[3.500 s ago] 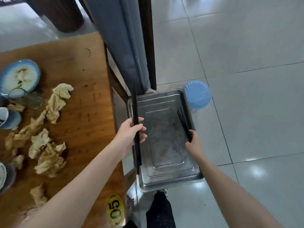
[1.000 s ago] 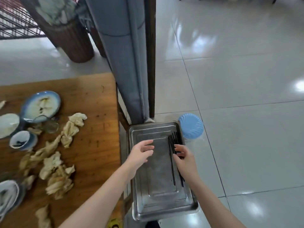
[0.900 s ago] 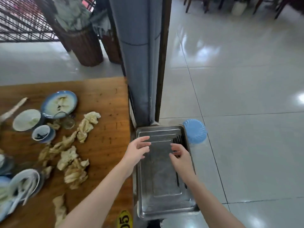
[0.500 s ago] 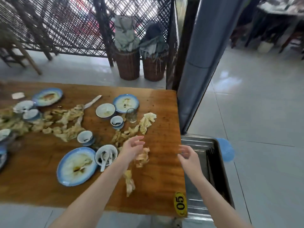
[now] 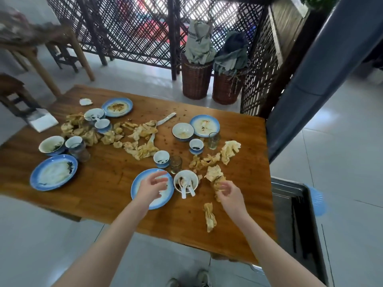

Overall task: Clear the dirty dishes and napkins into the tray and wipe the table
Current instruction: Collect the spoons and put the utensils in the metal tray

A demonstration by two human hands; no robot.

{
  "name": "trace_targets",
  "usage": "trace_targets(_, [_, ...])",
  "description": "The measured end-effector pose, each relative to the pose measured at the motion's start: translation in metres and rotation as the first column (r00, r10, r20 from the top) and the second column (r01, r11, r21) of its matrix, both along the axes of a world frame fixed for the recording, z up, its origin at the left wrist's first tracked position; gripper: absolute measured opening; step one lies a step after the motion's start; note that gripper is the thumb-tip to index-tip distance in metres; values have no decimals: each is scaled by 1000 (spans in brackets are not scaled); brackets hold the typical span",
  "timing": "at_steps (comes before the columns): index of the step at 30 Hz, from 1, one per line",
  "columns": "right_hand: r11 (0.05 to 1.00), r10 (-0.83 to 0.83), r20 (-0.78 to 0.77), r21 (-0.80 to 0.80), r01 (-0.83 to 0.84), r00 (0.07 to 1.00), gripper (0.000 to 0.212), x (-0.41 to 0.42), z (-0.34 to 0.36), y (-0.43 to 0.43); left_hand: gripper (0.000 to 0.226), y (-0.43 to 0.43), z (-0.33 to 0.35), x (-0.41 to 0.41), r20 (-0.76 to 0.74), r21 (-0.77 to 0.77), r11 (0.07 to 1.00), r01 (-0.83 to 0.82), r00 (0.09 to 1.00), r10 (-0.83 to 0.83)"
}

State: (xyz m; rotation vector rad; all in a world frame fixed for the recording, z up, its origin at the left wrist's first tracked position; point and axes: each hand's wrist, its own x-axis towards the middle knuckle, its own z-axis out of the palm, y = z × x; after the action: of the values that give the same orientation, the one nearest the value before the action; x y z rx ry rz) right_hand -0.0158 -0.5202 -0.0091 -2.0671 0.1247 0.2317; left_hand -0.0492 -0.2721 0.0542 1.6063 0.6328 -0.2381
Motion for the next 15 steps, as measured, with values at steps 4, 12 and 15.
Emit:
trace_targets(4, [998,68,-84,-10,-70,994,29,3,-18,27,35,24,-8,-15,-48,22,997,-78,996,79])
trace_targets(12, [991,110,-236,-46,-124,966,27,13,-44,72,29,66,-24,-54,-59,87,972,-218,973,224])
trace_targets(15, [986,122,-273,-78,-148,954,23,15,-48,83,26,76,-27,-63,-59,83,962,-259,963,264])
